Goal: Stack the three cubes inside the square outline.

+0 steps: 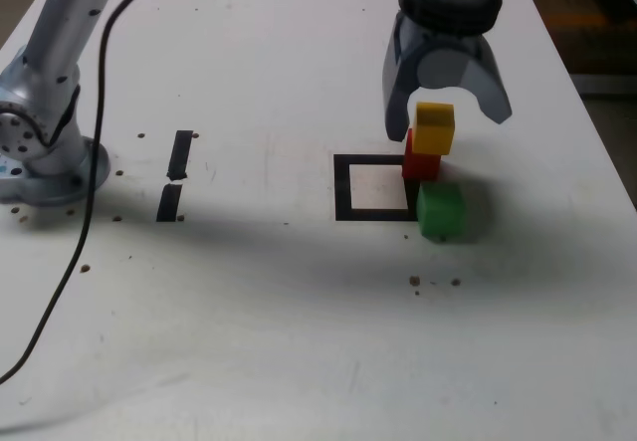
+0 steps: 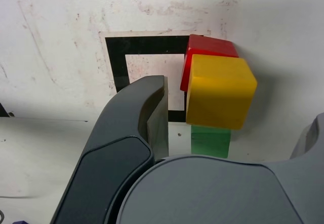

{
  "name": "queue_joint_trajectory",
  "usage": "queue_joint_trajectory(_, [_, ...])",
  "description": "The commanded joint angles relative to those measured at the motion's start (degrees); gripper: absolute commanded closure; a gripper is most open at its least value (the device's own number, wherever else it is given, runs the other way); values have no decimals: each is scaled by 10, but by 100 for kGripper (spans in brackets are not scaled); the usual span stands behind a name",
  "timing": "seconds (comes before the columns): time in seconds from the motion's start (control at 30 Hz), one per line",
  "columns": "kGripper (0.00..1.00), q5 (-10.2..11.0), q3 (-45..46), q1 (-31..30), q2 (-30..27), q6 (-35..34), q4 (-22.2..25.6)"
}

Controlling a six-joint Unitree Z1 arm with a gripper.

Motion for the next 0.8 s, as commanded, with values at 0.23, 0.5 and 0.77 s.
queue_joint_trajectory(0.23, [7, -5, -12, 8, 18, 1, 1])
queue_joint_trajectory(0.5, [15, -14, 8, 14, 15, -8, 2])
queue_joint_trajectory(0.77, [41, -16, 24, 14, 11, -18, 3])
